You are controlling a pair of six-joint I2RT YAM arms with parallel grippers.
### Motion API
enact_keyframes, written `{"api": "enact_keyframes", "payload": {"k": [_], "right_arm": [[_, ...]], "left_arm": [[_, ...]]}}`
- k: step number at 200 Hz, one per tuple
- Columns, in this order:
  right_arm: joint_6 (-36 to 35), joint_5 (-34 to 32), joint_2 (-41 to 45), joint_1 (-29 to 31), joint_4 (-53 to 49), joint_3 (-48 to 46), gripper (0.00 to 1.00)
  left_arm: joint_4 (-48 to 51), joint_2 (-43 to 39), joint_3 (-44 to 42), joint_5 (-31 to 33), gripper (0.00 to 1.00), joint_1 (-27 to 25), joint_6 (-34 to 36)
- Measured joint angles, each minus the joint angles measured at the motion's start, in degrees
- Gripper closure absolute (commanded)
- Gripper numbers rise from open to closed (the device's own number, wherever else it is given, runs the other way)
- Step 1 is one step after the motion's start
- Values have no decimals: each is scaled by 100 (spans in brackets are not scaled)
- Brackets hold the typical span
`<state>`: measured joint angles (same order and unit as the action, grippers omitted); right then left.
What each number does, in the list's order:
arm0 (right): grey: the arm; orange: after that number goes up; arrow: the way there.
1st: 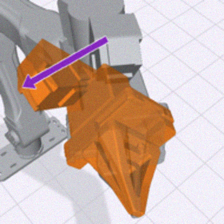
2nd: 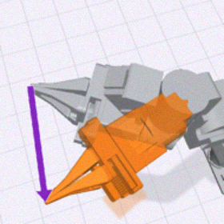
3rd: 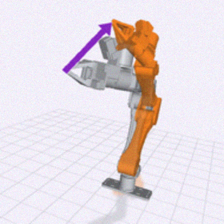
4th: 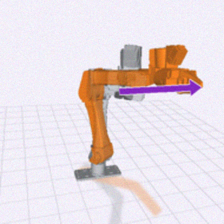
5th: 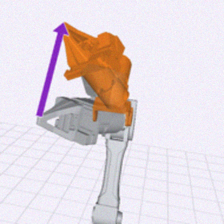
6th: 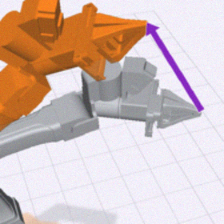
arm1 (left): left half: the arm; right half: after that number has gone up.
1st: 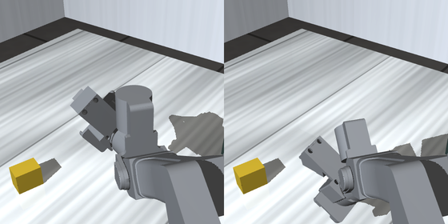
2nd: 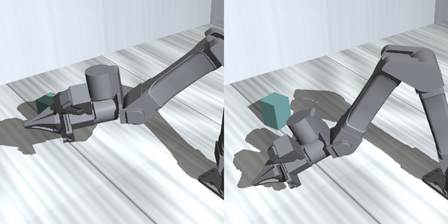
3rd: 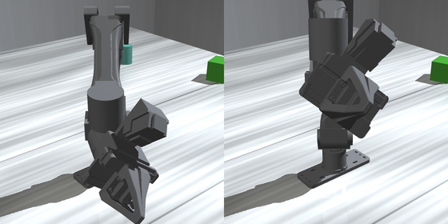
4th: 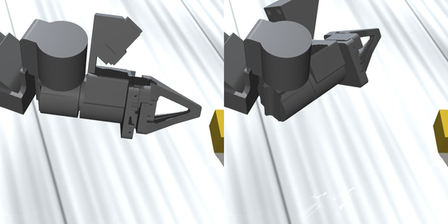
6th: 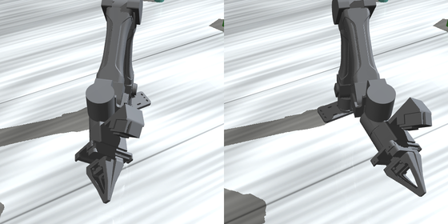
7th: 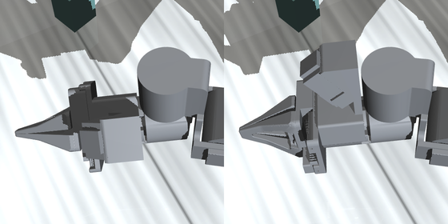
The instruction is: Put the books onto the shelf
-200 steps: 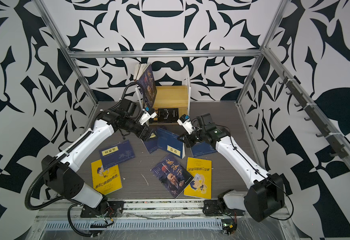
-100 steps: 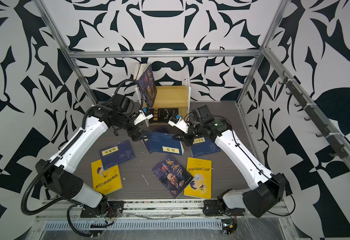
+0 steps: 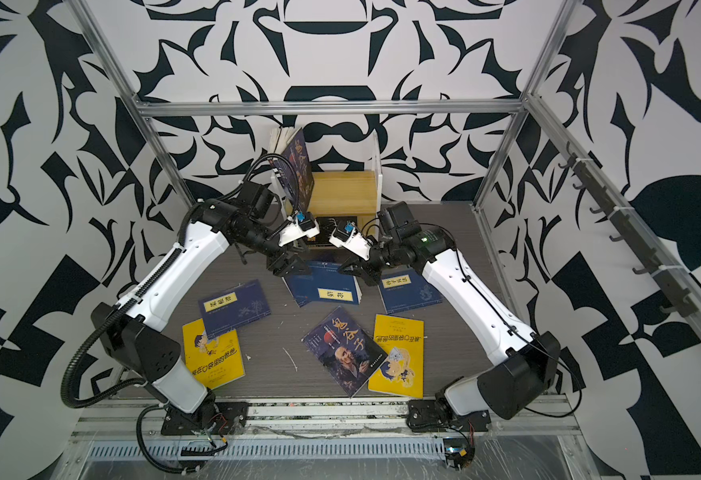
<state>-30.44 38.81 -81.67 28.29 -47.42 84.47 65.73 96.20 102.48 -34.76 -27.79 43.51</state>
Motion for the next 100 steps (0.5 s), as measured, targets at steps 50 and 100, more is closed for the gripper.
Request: {"api": "enact_keyframes", "payload": {"k": [50,100], "right_arm": [[-87,74,0,0,57,0,100],[-133,85,0,-2,83,2,100]], "left_arm": [[4,42,0,308,51,-24,273],[31,-131,-459,750,62,109,529]]}}
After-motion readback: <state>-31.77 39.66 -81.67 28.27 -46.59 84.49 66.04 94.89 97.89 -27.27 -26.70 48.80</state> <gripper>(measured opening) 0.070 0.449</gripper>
